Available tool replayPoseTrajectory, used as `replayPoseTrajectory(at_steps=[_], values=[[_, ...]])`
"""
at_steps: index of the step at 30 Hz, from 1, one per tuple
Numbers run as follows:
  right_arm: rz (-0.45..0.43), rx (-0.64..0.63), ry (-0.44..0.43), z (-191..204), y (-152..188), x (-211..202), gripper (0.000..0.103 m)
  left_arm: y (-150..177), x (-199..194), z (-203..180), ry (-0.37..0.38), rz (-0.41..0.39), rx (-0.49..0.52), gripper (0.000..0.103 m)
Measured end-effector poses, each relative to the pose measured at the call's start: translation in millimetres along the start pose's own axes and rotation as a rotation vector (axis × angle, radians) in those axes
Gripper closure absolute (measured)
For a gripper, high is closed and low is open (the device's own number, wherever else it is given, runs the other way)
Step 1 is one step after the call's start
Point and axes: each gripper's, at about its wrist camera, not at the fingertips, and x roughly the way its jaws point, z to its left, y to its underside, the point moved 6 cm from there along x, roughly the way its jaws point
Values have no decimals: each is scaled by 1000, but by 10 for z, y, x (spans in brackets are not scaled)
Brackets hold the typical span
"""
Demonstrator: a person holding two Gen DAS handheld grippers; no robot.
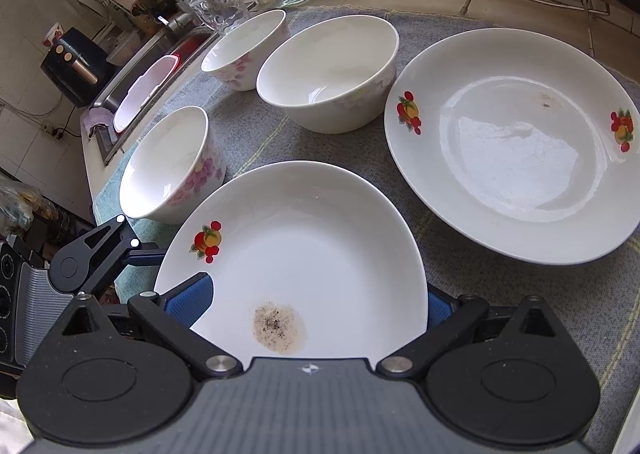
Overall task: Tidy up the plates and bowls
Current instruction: 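Lift the stained plate with the right gripper and carry it toward the deep plate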
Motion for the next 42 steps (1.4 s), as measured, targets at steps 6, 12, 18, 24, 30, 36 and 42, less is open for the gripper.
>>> replayPoseTrajectory(at_steps=[6, 12, 18, 24, 30, 36, 42], values=[[11, -22, 10, 17, -5, 12, 0, -9, 8, -2, 17, -2, 9, 4], [6, -24, 12, 34, -2, 14, 0, -22, 8, 6, 27, 0, 2, 5], [-2, -28, 15, 31, 2, -44, 0, -81, -16, 5, 29, 5, -3, 5], [-18, -25, 9, 26, 14, -140, 0, -187, -50, -24, 38, 17, -22, 5], [-30, -29, 6, -14, 39, -288, 0, -327, -27, -96, 39, 25, -30, 5], [-65, -35, 13, -115, 63, -501, 0, -495, 37, -192, 35, 18, -12, 5], [-105, -32, 36, -287, 123, -745, 0, -682, 146, -316, 43, 9, 32, 5]])
